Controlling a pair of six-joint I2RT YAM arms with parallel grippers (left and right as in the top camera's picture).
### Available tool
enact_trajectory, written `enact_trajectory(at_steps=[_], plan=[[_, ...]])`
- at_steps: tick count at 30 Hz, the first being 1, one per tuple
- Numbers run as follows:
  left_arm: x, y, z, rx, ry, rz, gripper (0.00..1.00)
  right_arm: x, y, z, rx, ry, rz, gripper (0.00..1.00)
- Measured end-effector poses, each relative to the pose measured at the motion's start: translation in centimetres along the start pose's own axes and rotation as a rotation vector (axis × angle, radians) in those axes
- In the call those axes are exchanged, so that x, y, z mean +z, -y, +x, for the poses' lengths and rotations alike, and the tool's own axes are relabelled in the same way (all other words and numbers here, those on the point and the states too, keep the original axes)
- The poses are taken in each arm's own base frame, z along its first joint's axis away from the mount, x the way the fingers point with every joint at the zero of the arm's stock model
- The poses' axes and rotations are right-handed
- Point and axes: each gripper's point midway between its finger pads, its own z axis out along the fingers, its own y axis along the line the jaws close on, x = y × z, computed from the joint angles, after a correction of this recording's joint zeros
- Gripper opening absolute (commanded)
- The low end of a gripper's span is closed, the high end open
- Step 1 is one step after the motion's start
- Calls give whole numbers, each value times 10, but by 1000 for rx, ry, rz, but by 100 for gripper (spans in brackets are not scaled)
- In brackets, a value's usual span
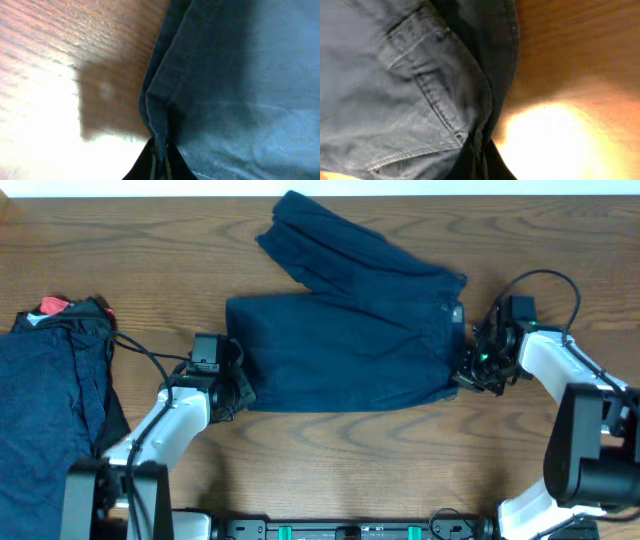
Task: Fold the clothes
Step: 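Lift the shorts with both grippers and stretch them across the far side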
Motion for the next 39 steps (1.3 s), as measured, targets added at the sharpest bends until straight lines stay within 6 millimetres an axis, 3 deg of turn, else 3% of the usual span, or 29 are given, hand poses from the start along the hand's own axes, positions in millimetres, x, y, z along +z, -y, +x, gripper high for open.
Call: enact_trajectory(at_steps=[2, 5, 9, 14, 22, 27, 31, 36, 39], plan=[[-14, 6, -3, 11, 13, 18, 6, -20, -5, -6, -15, 35, 13, 1], [-51, 25, -22, 48, 98, 73, 5, -58, -18, -18, -45, 119, 12, 1], [-118, 48, -46, 108, 275, 157, 6, -102, -34, -26, -75, 216, -2, 1], [-171, 61, -59, 151, 406, 211, 6, -112, -40, -28, -92, 232, -13, 1], [-179, 64, -67, 179, 438, 198, 6, -112, -44, -29, -128, 240, -19, 1], [-213, 82, -89, 228, 548, 240, 6, -122, -56, -41, -189, 293, -43, 1], [-270, 102, -107, 264, 670, 296, 6, -162, -78, -57, -230, 375, -79, 1], [-348, 115, -121, 301, 839, 328, 6, -239, -119, -72, -314, 536, -136, 1], [-381, 117, -122, 319, 904, 334, 6, -286, -135, -69, -359, 620, -153, 1]])
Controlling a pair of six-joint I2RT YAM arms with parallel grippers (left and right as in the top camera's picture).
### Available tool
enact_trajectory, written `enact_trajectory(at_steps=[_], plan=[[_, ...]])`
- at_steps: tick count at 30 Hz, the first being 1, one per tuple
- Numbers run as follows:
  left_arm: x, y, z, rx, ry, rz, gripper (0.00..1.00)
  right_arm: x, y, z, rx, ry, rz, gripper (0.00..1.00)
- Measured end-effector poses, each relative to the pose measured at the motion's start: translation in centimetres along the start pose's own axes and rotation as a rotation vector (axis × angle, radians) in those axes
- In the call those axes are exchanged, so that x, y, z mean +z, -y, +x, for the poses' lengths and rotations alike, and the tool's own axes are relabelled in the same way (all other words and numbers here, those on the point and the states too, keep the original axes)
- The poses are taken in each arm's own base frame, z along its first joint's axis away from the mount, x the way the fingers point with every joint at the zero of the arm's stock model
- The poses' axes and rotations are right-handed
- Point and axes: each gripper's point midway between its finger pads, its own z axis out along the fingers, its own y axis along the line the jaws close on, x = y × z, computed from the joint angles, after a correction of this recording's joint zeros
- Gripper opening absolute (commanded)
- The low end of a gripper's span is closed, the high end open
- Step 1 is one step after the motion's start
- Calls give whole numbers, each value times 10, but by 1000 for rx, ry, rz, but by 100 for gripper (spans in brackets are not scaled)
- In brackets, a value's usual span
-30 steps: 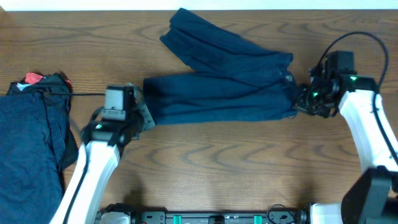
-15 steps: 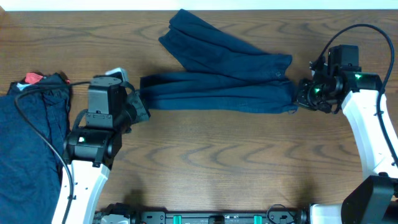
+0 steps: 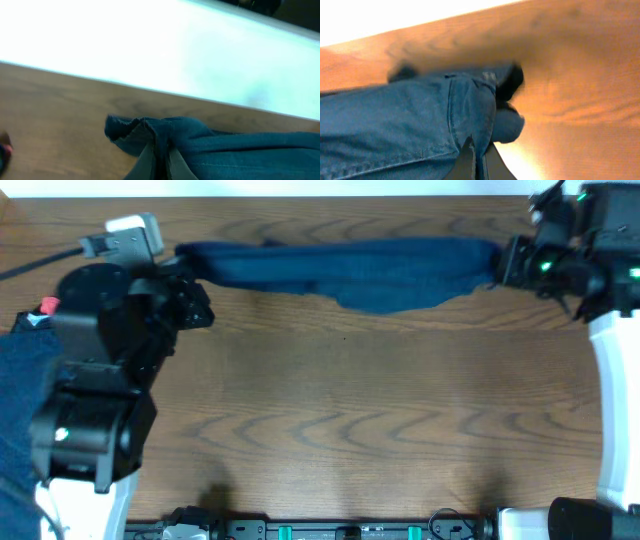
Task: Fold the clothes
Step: 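Lift the shorts with both grippers and stretch them across the far side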
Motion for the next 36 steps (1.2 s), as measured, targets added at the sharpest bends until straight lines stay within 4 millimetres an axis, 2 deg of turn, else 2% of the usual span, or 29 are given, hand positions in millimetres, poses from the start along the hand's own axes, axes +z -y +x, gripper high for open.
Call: enact_trajectory(at_steps=[7, 10, 13, 15, 17, 21, 25, 28, 32, 34, 36], plan=[[-32, 12, -47, 31, 121, 24, 6, -71, -25, -37, -66, 146, 5, 1], [-44, 16, -68, 48, 177, 18, 6, -90, -32, -37, -72, 162, 2, 1], [-43, 15, -81, 53, 200, -2, 6, -95, -32, -27, -61, 130, 4, 1], [-32, 15, -80, 56, 172, -13, 6, -89, -29, -19, -50, 84, 9, 1], [-14, 14, -70, 63, 107, -24, 6, -76, -23, -13, -41, 27, 24, 1], [20, 10, -54, 83, 29, -64, 6, -41, -11, -19, -54, -14, 63, 1], [44, -1, -36, 92, -49, -119, 6, -16, -5, -5, -29, -119, 59, 1], [62, -7, -24, 98, -97, -149, 6, 2, -1, -3, -18, -157, 54, 1], [82, -11, -19, 101, -115, -170, 6, 29, 1, -23, -43, -112, 37, 1], [84, -10, -25, 101, -94, -172, 6, 36, -1, -32, -60, -79, 29, 1], [78, -5, -41, 98, -50, -165, 6, 32, -8, -45, -79, -31, 20, 1]])
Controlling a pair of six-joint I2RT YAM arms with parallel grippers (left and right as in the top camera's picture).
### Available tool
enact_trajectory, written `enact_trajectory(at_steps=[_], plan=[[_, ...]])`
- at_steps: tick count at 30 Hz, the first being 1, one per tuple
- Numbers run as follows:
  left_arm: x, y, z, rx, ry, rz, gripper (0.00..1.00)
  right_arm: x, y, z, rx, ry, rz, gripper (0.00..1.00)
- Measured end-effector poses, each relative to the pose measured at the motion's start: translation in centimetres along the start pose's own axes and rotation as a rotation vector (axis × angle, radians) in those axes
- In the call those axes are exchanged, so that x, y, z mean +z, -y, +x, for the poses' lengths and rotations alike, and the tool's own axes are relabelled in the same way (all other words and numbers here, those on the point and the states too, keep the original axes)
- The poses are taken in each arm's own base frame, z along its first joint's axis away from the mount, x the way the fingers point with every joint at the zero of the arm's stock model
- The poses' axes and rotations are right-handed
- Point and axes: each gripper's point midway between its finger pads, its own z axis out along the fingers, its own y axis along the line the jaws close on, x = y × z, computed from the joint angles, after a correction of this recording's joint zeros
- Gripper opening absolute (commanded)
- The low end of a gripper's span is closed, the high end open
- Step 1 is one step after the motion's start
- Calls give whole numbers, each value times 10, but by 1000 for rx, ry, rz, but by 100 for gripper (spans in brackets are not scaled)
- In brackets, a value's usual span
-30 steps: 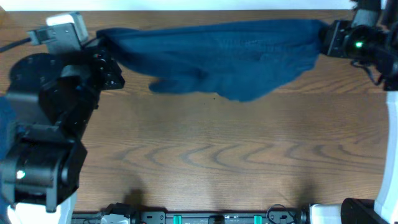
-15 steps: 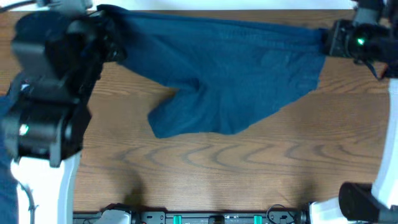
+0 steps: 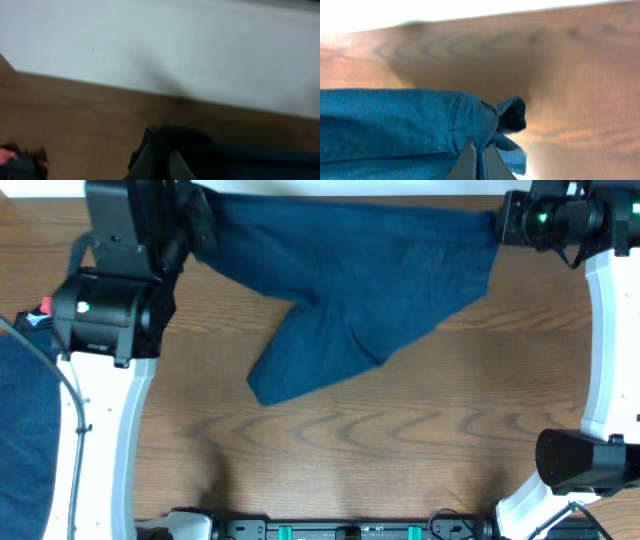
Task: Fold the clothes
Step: 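Lift the shorts with both grippers and stretch them across the far side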
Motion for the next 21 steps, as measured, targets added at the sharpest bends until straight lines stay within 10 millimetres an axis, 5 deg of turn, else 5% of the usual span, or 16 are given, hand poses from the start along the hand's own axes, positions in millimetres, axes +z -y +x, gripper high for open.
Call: enact_trajectory(at_steps=[3, 6, 9, 13, 16, 21], plan=[[-27, 3, -38, -19, 109, 22, 6, -28, -15, -36, -41, 147, -14, 1], [-64, 4, -70, -38, 218, 40, 6, -78, -33, -74, -83, 340, -24, 1], [-91, 1, -84, -43, 278, 43, 6, -118, -44, -83, -94, 431, -25, 1], [-91, -3, -73, -23, 230, 19, 6, -129, -41, -48, -49, 327, -4, 1], [-68, -5, -45, 9, 105, -8, 6, -103, -27, 3, 15, 85, 33, 1], [-41, -8, -7, 32, -58, -42, 6, -62, -14, 53, 50, -195, 47, 1]])
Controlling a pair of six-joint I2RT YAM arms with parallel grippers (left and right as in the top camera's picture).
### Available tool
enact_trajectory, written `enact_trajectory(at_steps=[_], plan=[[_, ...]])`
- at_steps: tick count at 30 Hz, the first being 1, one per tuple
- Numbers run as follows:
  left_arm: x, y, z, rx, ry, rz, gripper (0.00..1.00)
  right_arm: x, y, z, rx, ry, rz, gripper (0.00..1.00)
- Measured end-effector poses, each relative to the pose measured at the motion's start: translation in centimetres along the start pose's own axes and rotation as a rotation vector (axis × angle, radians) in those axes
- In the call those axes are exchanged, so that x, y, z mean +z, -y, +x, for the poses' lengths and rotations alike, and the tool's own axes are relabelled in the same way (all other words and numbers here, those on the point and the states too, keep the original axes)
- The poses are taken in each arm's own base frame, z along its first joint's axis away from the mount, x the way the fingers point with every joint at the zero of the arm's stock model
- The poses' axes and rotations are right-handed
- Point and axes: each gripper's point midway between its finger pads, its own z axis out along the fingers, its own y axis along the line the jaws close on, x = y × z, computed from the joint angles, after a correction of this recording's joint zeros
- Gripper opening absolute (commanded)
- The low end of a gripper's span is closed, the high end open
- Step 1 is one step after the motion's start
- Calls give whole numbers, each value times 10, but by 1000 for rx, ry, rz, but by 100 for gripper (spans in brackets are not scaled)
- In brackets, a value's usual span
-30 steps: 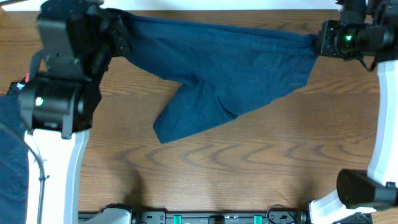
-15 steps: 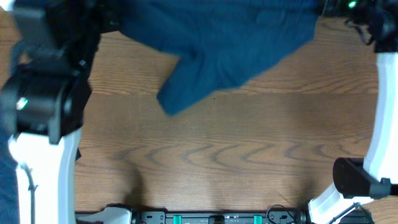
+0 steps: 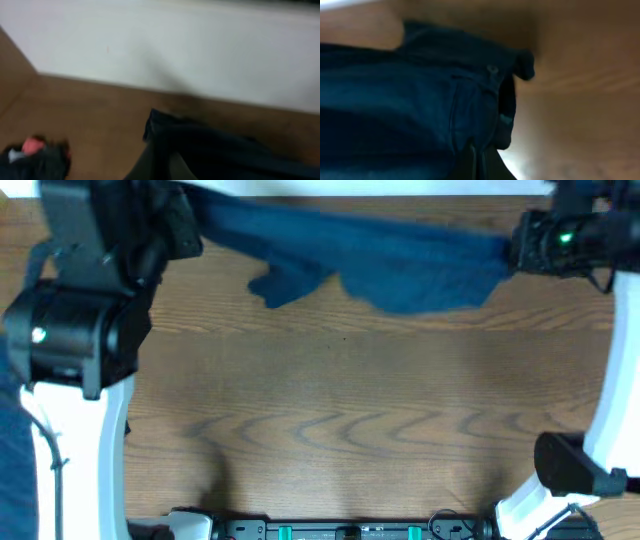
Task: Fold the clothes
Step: 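Lift the shorts with both grippers and stretch them across the far side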
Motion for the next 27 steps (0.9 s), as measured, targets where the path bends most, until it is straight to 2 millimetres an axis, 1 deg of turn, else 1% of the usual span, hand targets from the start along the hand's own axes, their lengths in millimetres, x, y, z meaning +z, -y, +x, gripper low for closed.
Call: enact_trajectory(at_steps=[2, 4, 7, 10, 13, 14, 15, 17, 19, 20, 22, 23, 25, 27], plan=[[4, -2, 8, -14, -34, -14, 6, 10, -2, 0, -24, -22, -1, 1], [0, -3, 8, -29, -27, -26, 6, 13, -9, -3, -66, -8, 1, 1], [-15, -1, 1, -34, 16, -26, 6, 4, -25, -9, -128, 53, -2, 1], [-44, 3, -7, -36, 73, 3, 6, -12, -43, -7, -182, 109, -19, 1], [-85, 3, -12, -42, 142, 45, 6, -33, -56, -1, -214, 157, -41, 1], [-96, 2, -14, -45, 160, 57, 6, -41, -58, 0, -221, 176, -46, 1], [-112, 2, -15, -49, 189, 78, 6, -49, -60, 2, -227, 195, -51, 1], [-134, 1, -16, -54, 224, 107, 6, -63, -60, 3, -231, 236, -50, 1], [-152, -3, -15, -58, 249, 127, 6, -74, -58, 3, -225, 273, -35, 1], [-158, -5, -15, -61, 259, 129, 6, -79, -57, 2, -219, 290, -25, 1], [-166, -9, -16, -68, 278, 127, 6, -85, -54, -2, -200, 319, -8, 1], [-166, -10, -17, -70, 280, 120, 6, -85, -54, -3, -195, 324, -4, 1], [-157, -10, -18, -67, 270, 95, 6, -82, -50, -6, -172, 322, 4, 1], [-139, -6, -18, -57, 242, 70, 6, -73, -43, -11, -143, 303, 17, 1]])
